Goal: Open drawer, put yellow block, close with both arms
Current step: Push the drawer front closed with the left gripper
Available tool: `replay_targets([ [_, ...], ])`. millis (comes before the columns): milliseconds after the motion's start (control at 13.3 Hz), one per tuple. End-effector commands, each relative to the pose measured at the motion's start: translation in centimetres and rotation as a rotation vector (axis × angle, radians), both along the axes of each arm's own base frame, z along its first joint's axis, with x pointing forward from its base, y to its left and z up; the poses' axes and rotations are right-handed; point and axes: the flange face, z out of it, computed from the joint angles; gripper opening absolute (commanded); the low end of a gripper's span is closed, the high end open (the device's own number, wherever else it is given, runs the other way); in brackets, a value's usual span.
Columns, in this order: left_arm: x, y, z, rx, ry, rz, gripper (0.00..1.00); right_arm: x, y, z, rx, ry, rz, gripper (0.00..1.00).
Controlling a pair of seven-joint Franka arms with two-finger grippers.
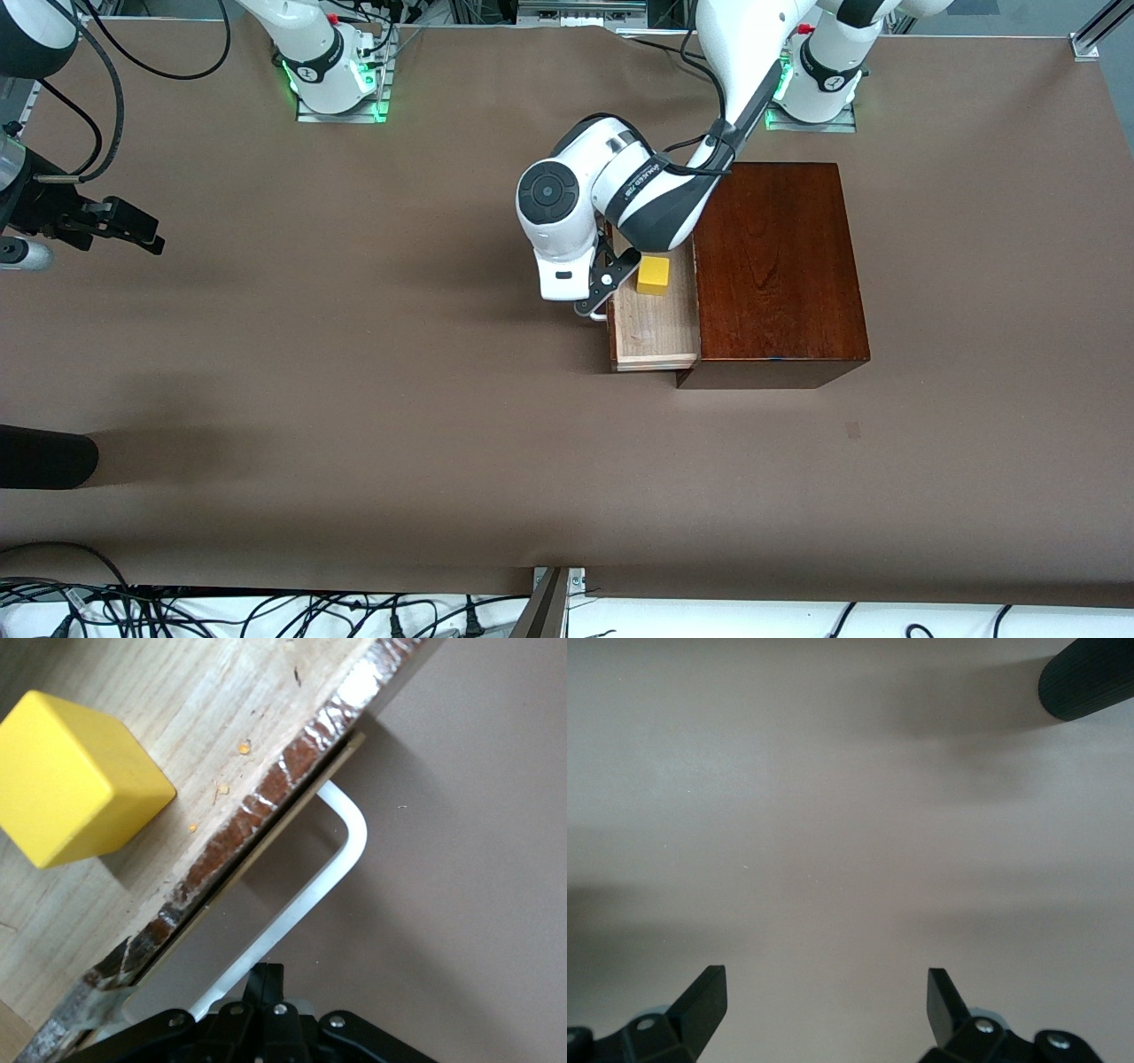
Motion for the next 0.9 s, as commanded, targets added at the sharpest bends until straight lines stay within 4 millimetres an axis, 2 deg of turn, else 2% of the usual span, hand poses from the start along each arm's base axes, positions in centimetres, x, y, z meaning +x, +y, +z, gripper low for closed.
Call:
replay_targets([
  [0,2.6,9.1,0.4,0.19,0.029,-0.055,0.0,-0.1,0.0,1.0,-0.002,-0.013,0.0,1.0],
  [526,3.2,13.1,1.7,0.176,0.062,-0.115,0.0,-0.1,0.3,0.9,-0.002,-0.007,0.006,1.0],
  [676,3.2,13.1,2.0,0.172,0.06,-0.119,0.0,-0.2,0.4,1.1,-0.002,-0.01,0.008,1.0],
  [827,2.9,12.4,4.0,0.137,0.045,-0.115,0.0,-0.2,0.4,1.1,-0.002,-0.01,0.008,1.0],
])
